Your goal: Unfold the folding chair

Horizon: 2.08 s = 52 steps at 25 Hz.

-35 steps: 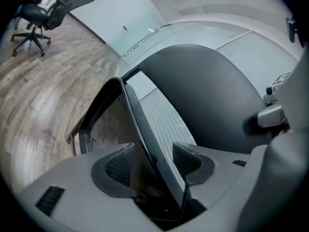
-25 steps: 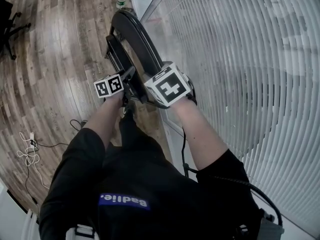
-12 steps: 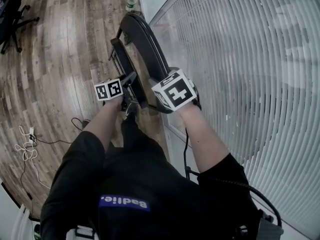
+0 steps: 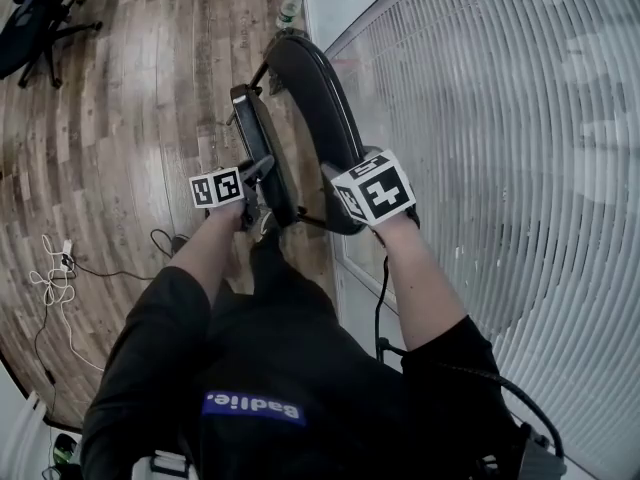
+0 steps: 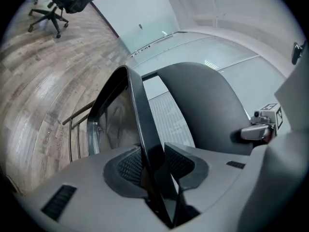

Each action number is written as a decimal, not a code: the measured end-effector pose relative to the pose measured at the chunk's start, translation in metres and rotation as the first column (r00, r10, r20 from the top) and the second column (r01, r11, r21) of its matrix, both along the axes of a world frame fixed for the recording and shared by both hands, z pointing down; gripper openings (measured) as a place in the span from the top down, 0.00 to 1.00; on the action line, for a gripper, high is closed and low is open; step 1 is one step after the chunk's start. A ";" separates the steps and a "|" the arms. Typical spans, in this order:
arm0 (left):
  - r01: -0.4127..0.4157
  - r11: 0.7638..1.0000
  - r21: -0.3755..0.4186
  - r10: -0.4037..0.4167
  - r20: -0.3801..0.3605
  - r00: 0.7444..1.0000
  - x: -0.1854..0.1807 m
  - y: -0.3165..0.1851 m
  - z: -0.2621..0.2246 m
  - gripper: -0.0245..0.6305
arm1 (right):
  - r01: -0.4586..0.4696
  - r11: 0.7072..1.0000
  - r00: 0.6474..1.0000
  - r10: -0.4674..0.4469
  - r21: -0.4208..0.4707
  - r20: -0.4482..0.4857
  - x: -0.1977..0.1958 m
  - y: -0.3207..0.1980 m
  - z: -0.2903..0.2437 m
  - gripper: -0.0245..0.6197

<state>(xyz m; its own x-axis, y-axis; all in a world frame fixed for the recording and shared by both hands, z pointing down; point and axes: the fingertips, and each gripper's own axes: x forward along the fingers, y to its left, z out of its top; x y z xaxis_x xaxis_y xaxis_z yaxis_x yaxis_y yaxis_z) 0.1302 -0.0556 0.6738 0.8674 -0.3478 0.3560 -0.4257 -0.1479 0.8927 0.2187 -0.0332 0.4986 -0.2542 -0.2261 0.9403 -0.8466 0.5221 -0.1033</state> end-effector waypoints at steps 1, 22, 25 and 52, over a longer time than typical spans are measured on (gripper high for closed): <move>0.004 1.000 -0.005 -0.004 -0.008 1.000 -0.010 0.001 -0.002 0.78 | -0.011 1.000 1.000 0.011 -0.001 0.002 -0.002 -0.001 -0.003 0.77; 0.077 0.994 -0.084 -0.078 -0.005 0.997 -0.103 0.026 0.040 0.73 | -0.067 0.998 0.995 0.068 -0.021 0.078 0.008 0.002 0.021 0.79; 0.102 0.990 -0.101 -0.101 0.015 0.995 -0.113 0.027 0.059 0.72 | -0.071 0.997 0.992 0.073 -0.026 0.103 0.018 0.000 0.035 0.79; 0.179 0.969 -0.170 -0.190 -0.052 0.980 -0.216 0.047 0.159 0.69 | -0.119 0.987 0.967 0.141 -0.112 0.210 0.044 -0.005 0.103 0.81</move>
<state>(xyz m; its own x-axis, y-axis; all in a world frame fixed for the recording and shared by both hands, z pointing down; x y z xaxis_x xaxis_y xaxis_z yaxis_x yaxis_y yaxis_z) -0.0858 -0.0089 0.8328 0.8176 -0.4457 0.3644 -0.3700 0.0782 0.9257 0.2627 -0.0381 0.6019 -0.4285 -0.1806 0.8853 -0.8584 0.3871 -0.3365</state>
